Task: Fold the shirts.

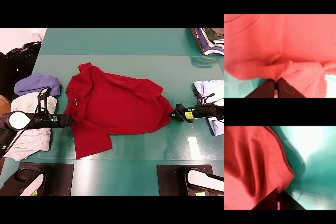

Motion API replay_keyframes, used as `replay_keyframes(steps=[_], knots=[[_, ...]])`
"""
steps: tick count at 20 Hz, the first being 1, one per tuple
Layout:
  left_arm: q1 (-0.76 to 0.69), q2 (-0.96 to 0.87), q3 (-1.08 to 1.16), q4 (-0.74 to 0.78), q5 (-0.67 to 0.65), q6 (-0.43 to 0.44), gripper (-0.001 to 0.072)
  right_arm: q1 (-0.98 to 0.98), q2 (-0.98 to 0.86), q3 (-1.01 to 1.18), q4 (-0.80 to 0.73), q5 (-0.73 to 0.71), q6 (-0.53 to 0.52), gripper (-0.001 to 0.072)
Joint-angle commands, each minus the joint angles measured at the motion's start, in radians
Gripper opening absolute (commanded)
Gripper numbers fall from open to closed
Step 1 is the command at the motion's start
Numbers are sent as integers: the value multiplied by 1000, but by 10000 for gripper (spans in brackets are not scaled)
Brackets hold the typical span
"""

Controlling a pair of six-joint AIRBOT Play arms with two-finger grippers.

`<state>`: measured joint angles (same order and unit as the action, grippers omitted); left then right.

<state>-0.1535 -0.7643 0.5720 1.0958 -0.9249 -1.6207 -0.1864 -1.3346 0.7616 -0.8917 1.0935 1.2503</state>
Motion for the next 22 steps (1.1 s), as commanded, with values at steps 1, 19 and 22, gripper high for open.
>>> replay_keyframes(steps=[1, 19, 22], knots=[[0, 0, 105, 16, -31, -2, 29, 16, 59, 63, 27, 2, -29, 15], [0, 5, 1578, 100, -11, 79, 28, 12, 615, 1181, -409, 101, 146, 15], [0, -21, 1576, 57, -68, 102, 28, 12, 529, 1304, -489, 310, 189, 15]])
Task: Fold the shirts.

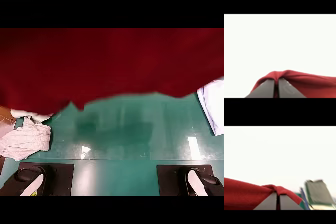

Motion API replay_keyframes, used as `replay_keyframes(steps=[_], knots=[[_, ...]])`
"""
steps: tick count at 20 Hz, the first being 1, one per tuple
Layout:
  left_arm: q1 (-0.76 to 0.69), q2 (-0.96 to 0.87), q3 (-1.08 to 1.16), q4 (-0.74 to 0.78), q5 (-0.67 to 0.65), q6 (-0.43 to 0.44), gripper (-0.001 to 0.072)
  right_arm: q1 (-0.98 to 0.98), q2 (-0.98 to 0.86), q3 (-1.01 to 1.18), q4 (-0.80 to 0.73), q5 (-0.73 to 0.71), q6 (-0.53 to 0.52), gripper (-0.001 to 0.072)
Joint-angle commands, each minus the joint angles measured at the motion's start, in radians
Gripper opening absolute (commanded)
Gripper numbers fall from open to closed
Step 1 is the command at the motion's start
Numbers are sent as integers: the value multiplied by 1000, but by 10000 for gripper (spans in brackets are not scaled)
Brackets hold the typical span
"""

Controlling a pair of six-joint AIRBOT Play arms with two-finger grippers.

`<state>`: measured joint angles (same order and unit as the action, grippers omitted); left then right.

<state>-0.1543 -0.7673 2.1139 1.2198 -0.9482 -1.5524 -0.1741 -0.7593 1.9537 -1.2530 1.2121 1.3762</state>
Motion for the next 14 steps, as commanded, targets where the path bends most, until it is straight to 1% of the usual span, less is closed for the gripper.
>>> replay_keyframes(steps=[1, 3, 5, 7, 8, 9, 11, 13, 14], knots=[[1, -43, 12, -61, -86, 33, 27, 0, -91, 136, -126, 259, 65, 15], [1, -92, -73, -66, -191, 32, 28, 0, -182, 122, -100, 381, 69, 15], [1, -165, -182, -64, -317, 33, 28, 2, -262, 27, -100, 462, 80, 14], [1, -262, -275, -50, -423, 34, 29, 27, -348, -77, -103, 533, 81, 15], [1, -320, -322, -48, -449, 40, 29, 45, -389, -129, -104, 542, 81, 14], [1, -378, -370, -48, -447, 42, 29, 66, -430, -179, -104, 540, 81, 15], [1, -492, -447, -48, -400, 42, 29, 112, -517, -263, -104, 499, 81, 15], [1, -612, -478, -46, -321, 47, 29, 148, -618, -316, -104, 412, 81, 15], [1, -676, -478, -47, -262, 81, 29, 156, -669, -323, -103, 369, 80, 14]])
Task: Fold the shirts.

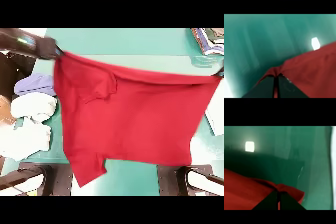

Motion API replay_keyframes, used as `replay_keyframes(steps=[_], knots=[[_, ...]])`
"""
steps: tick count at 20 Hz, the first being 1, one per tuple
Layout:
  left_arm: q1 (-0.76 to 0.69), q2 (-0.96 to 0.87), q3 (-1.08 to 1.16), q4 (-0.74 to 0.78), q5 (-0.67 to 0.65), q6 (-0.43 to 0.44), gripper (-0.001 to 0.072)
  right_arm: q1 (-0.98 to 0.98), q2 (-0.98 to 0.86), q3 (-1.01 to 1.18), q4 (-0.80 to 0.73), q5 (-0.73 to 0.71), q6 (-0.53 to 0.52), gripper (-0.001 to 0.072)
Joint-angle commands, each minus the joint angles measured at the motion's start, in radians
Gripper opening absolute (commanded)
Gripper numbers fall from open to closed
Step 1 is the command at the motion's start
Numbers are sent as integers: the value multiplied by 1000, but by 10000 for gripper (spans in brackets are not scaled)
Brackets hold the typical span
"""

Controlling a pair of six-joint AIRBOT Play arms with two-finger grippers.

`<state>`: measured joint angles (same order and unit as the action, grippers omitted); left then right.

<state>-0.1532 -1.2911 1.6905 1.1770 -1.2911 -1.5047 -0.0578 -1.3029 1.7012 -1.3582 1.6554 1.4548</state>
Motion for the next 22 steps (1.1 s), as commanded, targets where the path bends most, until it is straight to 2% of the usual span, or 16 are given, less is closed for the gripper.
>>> replay_keyframes(steps=[1, 6, 9, 11, 17, 22], knots=[[0, -206, -54, -4, 147, 72, 29, 47, -180, -63, 2, -120, 2, 15], [0, -340, -53, -3, 515, 122, 29, 48, -454, 151, 4, -263, 2, 15], [21, -360, -53, -4, 618, 149, 29, 48, -533, 259, 6, -276, 2, 15], [59, -357, -39, -6, 573, 159, 29, 48, -521, 267, 4, -265, -14, 14], [126, -348, -21, -8, 164, 259, 28, 74, -459, 235, 1, -70, -35, 14], [126, -348, -141, 45, 114, 233, 28, 123, -390, -44, 4, -168, -35, 14]])
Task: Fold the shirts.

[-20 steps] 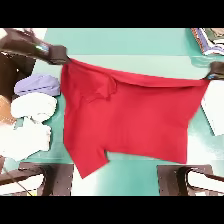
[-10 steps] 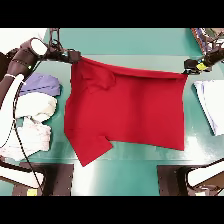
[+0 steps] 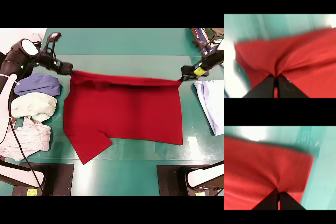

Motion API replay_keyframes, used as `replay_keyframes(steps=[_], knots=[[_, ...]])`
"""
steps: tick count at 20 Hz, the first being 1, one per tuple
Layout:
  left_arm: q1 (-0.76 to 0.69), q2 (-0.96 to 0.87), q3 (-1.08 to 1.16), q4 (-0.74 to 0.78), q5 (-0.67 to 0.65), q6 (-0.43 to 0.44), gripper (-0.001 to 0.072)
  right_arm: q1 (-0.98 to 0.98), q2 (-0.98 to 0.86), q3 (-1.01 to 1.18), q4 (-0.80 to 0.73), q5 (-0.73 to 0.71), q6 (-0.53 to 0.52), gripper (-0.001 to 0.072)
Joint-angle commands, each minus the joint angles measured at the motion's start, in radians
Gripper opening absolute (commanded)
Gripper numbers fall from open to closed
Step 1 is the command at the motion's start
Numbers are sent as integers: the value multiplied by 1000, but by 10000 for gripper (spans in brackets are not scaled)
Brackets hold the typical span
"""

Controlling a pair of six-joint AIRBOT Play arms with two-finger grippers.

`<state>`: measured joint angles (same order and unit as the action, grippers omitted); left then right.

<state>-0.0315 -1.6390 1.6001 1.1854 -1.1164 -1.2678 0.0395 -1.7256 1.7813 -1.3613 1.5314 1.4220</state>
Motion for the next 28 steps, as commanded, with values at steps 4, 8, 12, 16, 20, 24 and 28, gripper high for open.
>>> replay_keyframes(steps=[4, 8, 12, 16, 20, 24, 28], knots=[[5, 0, -108, 49, -28, -26, 29, 45, 40, -256, 53, -134, -1, 15], [8, 0, -130, 74, -52, -68, 420, 52, 40, -286, 97, -170, 0, 122], [51, 35, -134, 79, -159, -106, 530, 22, 53, -263, 105, -33, -7, 384], [99, 248, -323, 126, -130, -180, 530, -34, 215, -404, 106, -53, -43, 384], [79, 505, -656, 119, -153, -254, 531, -98, 393, -570, 111, -145, -43, 387], [75, 747, -977, 46, -158, -332, 531, -130, 513, -655, 113, -205, -43, 387], [75, 821, -1143, -80, -139, -349, 530, -127, 552, -659, 114, -221, -43, 387]])
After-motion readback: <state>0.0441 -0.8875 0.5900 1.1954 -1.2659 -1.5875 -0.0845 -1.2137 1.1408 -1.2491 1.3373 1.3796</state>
